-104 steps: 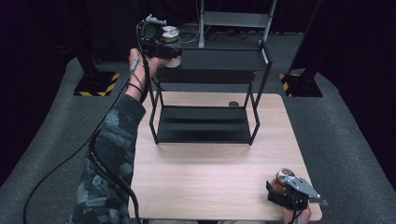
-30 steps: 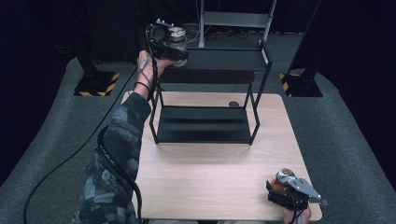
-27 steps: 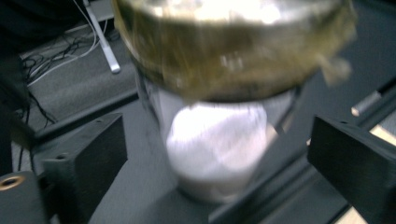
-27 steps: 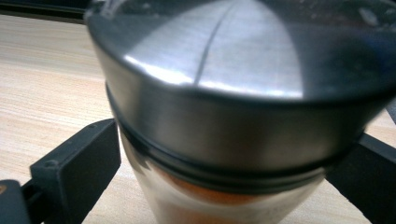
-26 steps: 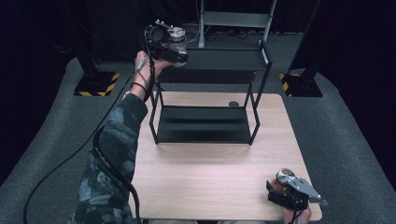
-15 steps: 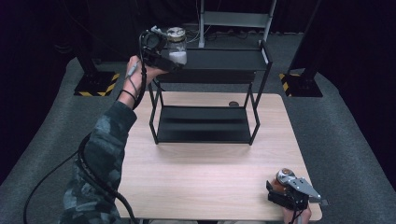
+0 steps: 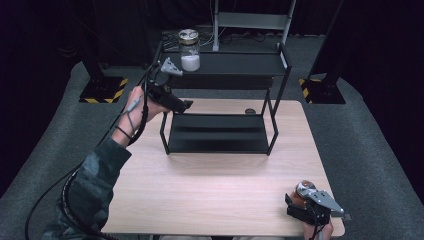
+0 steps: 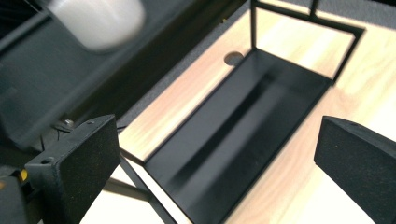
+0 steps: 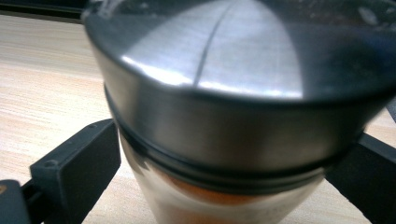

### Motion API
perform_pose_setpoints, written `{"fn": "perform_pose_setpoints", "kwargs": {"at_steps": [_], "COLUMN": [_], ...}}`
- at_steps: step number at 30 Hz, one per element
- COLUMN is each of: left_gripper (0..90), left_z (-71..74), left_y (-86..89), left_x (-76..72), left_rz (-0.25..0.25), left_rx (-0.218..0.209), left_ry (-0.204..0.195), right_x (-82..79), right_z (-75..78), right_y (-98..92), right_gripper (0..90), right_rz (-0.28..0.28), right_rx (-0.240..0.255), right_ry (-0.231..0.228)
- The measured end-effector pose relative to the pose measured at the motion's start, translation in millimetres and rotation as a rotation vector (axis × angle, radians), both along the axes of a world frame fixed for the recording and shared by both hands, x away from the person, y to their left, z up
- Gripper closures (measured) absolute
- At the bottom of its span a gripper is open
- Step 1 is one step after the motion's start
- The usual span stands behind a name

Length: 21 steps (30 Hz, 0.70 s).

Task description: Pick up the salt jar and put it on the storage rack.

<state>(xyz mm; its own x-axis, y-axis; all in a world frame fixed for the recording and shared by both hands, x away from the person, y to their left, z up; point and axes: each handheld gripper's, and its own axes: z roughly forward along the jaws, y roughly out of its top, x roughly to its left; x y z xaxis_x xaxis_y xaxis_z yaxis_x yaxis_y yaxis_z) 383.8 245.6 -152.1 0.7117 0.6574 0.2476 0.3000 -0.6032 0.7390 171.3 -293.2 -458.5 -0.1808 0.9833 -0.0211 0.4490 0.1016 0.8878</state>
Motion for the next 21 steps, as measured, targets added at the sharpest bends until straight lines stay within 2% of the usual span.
{"fn": "perform_pose_setpoints", "kwargs": {"at_steps": [4,8,15,17,18,21], "left_gripper": [0.0,0.0,0.0,0.0,0.0,0.0], "left_z": [-16.8,-37.4,-77.8,-92.2,-99.5,-122.2], "left_y": [1.4,6.1,12.9,16.4,16.6,23.9], "left_x": [-16.6,-28.5,-53.5,-62.3,-67.9,-80.4], "left_rz": [-0.023,-0.039,-0.032,-0.020,-0.012,0.004], "left_rx": [0.023,0.029,0.043,0.036,0.046,0.030], "left_ry": [0.000,0.022,0.033,0.035,0.029,0.043], "right_x": [0.0,0.0,-0.2,-0.3,-0.3,-0.6], "right_z": [0.0,0.0,-0.2,-0.2,-0.2,-0.4], "right_y": [0.0,-0.2,-0.1,-0.1,0.0,0.3], "right_gripper": [0.0,0.0,0.0,0.0,0.0,0.0], "right_rz": [0.000,0.001,-0.001,-0.002,-0.002,-0.002], "right_rx": [0.001,0.001,0.001,0.002,0.002,0.000], "right_ry": [0.000,0.000,-0.001,-0.002,-0.001,-0.003]}}
